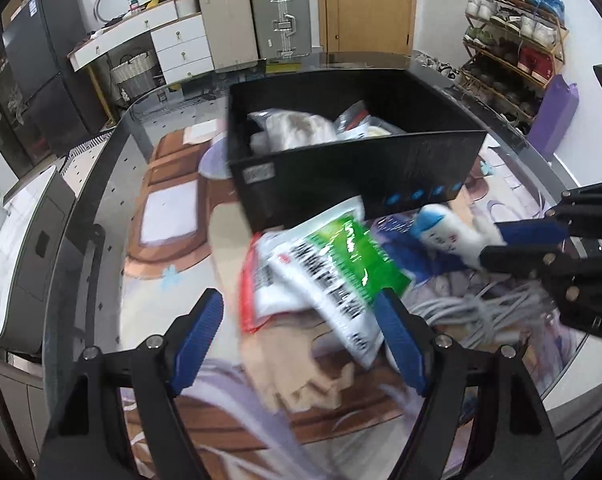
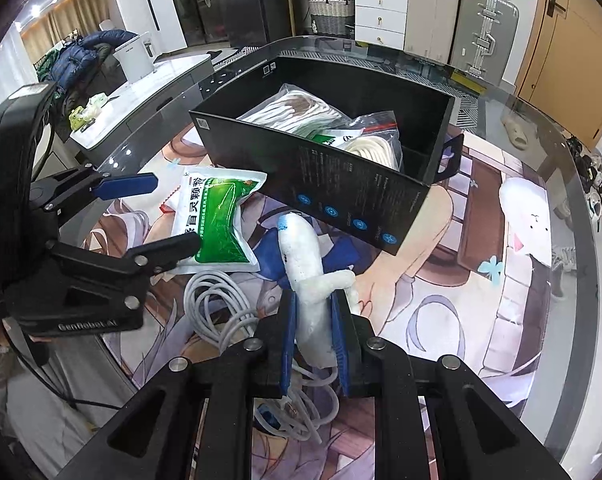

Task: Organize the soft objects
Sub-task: 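Grasp the white plush toy with the right gripper and lift it, then grasp the green medicine packet with the left gripper while the right gripper holds the plush toy, then carry the packet and plush toy over the black box and release both inside, then grasp the coiled white cable with the right gripper while the left gripper reaches the red-edged packet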

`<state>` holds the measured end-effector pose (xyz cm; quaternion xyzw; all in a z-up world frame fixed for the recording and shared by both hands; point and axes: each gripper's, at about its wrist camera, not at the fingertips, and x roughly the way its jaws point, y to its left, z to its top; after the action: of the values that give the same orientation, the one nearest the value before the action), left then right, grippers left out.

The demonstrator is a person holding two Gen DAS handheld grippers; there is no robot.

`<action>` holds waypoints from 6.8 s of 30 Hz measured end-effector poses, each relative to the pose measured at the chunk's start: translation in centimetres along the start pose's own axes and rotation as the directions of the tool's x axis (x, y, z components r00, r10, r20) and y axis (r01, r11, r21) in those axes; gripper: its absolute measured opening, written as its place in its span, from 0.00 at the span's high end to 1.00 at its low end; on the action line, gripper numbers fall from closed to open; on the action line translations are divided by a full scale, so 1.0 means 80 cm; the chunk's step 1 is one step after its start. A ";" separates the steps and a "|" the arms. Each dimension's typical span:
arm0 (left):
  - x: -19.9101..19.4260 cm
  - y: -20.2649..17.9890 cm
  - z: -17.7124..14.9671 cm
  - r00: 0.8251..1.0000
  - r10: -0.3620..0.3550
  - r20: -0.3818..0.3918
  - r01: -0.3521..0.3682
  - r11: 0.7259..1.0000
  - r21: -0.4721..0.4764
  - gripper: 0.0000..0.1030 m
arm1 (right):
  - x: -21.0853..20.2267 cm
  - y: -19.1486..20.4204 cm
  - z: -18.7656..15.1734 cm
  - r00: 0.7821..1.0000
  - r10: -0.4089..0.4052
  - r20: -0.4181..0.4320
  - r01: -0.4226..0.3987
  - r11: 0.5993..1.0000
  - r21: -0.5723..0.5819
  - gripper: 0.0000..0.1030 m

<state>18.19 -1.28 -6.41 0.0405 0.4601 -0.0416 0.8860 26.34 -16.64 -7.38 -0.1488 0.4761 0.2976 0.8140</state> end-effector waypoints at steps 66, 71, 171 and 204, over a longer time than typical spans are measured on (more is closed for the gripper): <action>0.002 0.019 -0.007 0.994 -0.065 -0.093 0.063 0.998 -0.031 0.59 | 0.015 0.018 0.007 0.999 -0.034 -0.011 0.034 0.999 -0.021 0.57; -0.015 0.011 -0.002 0.999 -0.019 -0.038 0.020 1.000 0.014 0.68 | 0.014 0.015 0.009 0.999 -0.046 -0.007 0.046 0.999 -0.002 0.79; -0.005 0.015 0.130 0.984 -0.086 0.154 0.105 0.988 -0.117 0.31 | -0.029 -0.028 0.102 0.978 -0.057 0.201 0.029 0.990 0.141 0.55; -0.012 0.017 0.004 1.000 -0.008 -0.002 0.008 1.000 -0.009 0.26 | 0.005 0.034 0.005 0.995 -0.035 -0.090 0.021 0.989 -0.149 0.72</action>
<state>18.07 0.07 -5.40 0.0347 0.4615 -0.0430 0.8854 25.09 -14.18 -7.43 -0.2292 0.4875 0.3134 0.7820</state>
